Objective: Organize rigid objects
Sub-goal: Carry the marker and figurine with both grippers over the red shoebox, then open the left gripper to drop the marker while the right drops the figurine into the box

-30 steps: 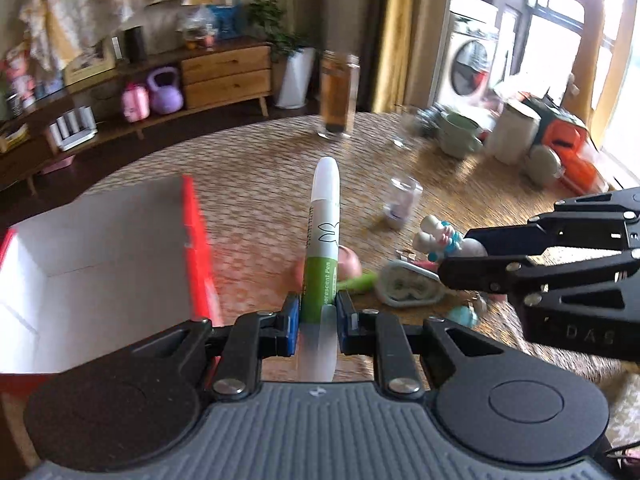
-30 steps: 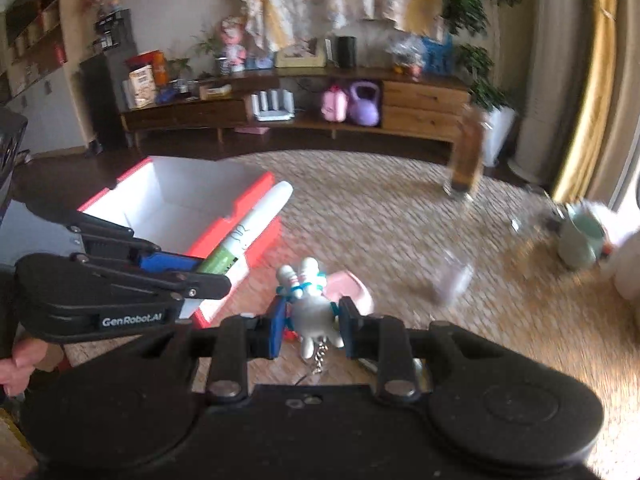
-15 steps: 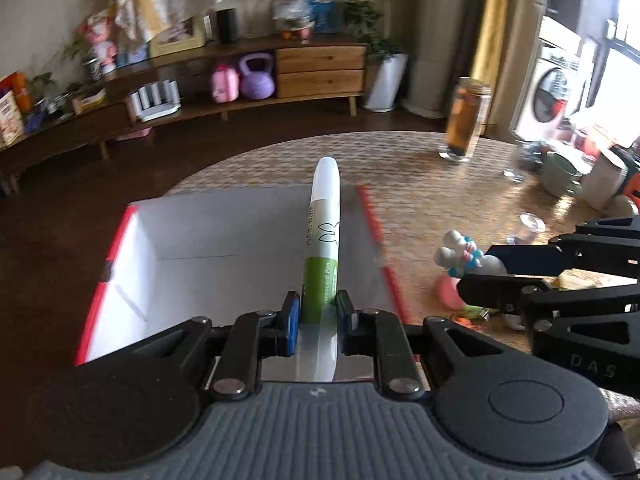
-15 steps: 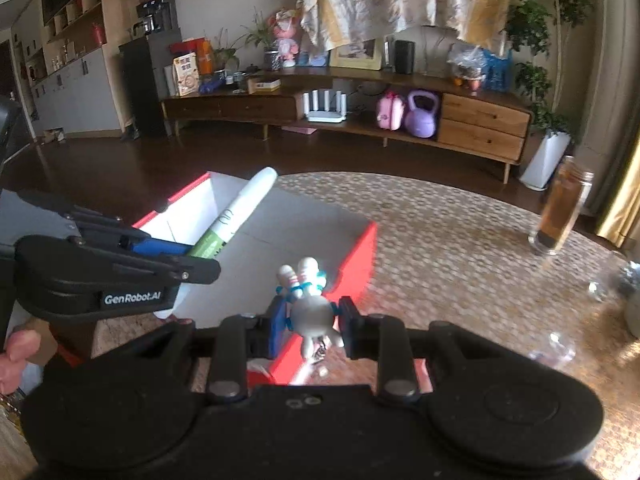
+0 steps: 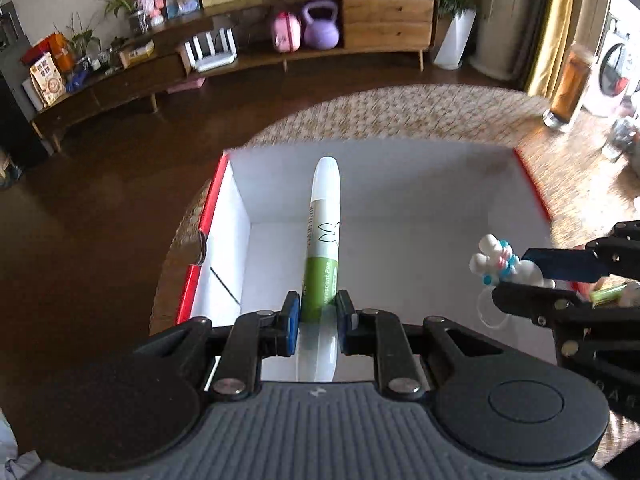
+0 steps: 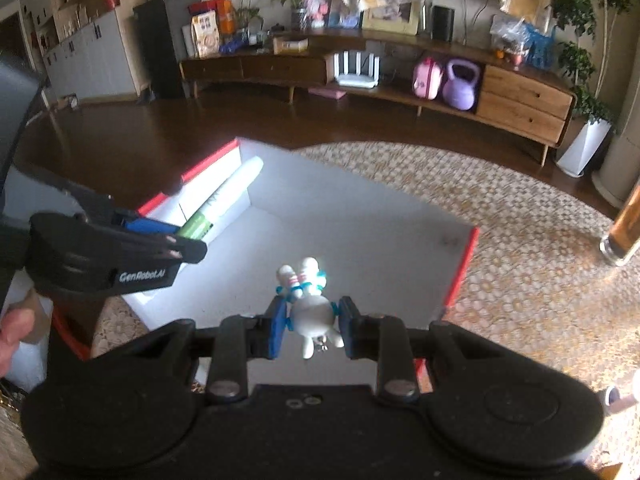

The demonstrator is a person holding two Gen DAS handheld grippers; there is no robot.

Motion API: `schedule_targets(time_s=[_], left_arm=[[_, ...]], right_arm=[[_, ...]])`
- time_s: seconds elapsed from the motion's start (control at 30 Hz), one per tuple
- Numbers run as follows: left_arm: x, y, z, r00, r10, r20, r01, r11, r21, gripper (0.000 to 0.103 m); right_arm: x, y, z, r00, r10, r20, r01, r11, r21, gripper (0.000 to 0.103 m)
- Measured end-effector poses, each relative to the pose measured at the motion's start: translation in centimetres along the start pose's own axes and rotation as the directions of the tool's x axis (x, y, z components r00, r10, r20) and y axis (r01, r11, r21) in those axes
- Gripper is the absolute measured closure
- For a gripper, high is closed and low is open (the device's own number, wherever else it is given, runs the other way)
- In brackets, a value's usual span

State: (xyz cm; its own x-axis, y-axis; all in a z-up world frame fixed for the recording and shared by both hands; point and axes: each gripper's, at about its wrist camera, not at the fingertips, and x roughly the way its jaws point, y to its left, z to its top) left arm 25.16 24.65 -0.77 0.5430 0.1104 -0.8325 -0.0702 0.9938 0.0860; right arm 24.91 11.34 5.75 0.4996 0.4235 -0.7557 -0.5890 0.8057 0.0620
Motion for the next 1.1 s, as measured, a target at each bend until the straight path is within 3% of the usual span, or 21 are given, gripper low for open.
schedule_targets(time_s=[0.37, 0.67, 0.93, 1.1], left_arm=[[5.8, -0.7, 0.1, 0.989, 0.031, -0.144, -0.02, 0.997, 0.072, 0.085], [8.4, -1.6, -0.2, 0.96, 0.017, -0.28, 0.005, 0.997, 0.08, 0.085], [8.2, -1.6, -1.2, 0.957, 0.004, -0.291, 0.01, 0.999, 0.048, 0.084], [7.3, -1.4, -0.5, 0.968, 0.016, -0.249, -0.01, 1.0, 0.027, 0.084]], right_arm=[[5.6, 1.3, -0.9, 0.992, -0.032, -0.124, 0.025, 0.998, -0.052, 0.077], [6.8, 1.5, -1.6, 0.985, -0.044, -0.169, 0.038, 0.998, -0.04, 0.076], [6.6, 1.5, -1.3, 0.986, -0.032, -0.164, 0.024, 0.999, -0.046, 0.071], [5.6, 1.5, -1.4, 0.989, -0.015, -0.149, 0.01, 0.999, -0.038, 0.07]])
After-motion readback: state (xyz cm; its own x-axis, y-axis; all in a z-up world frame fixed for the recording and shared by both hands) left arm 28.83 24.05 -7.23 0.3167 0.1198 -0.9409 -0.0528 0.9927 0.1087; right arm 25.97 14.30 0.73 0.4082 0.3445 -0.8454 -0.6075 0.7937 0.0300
